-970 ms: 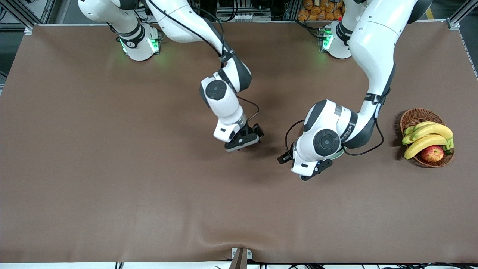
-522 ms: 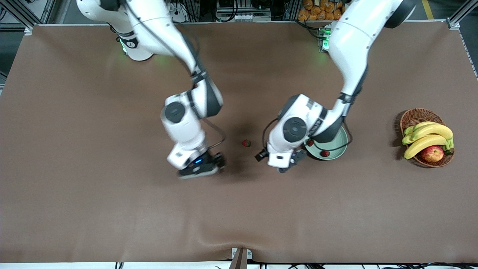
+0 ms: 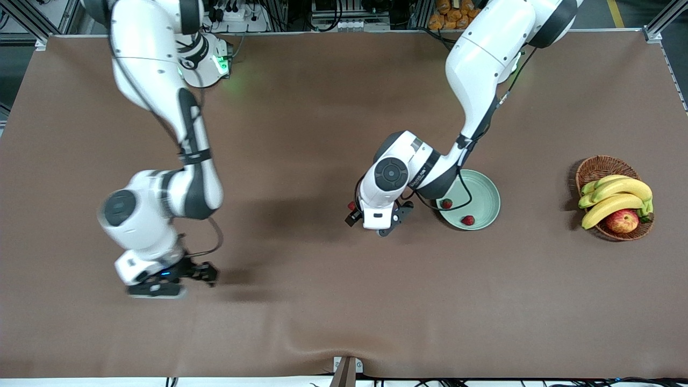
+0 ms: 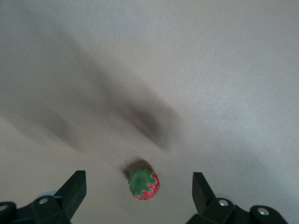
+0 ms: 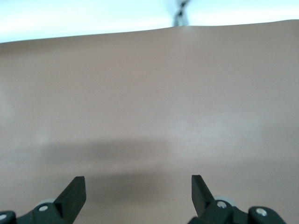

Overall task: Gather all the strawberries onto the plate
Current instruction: 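Grasp the third strawberry with the left gripper while the right arm withdraws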

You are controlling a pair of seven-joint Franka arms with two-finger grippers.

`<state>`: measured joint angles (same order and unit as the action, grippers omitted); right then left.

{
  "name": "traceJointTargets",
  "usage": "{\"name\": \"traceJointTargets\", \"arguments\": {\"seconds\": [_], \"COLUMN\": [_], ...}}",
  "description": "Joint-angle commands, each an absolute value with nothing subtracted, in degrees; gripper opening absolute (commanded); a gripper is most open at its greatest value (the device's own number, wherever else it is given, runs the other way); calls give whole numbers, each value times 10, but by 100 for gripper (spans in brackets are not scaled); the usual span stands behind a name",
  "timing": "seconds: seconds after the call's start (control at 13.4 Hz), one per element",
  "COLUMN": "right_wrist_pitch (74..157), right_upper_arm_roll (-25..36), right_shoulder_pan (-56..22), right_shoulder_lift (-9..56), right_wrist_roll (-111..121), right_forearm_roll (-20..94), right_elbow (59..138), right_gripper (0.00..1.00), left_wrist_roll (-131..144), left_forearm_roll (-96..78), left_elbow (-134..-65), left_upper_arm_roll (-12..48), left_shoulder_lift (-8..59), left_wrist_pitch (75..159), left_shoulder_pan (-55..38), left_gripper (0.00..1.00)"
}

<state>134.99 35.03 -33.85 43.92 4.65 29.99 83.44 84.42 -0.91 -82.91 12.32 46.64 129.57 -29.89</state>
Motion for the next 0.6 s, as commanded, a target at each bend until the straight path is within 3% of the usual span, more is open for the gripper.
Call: {"name": "traceJointTargets", "arguments": {"seconds": [0.0,0.22,0.52], "right_wrist_pitch": [1246,1182,1037], "right_upper_arm_roll": [391,379,238], "right_shoulder_pan": [-330,-293,-182], "right_shoulder_lift": [431,366,244], "right_wrist_roll": [46,45,42], "right_forearm_roll": [294,240,107], "right_elbow": [773,767,780], "right_gripper": [100,100,100], "left_wrist_roll": [883,896,900], "left_forearm_roll": [3,4,4], "left_elbow": [-819,-822,-822], "left_upper_arm_roll": [120,119,118], "left_shoulder_lift": [473,478,496], "left_wrist_pitch": [1300,1300,1300], "left_shoulder_pan": [-320,-323,-328], "left_gripper": [91,79,70]}}
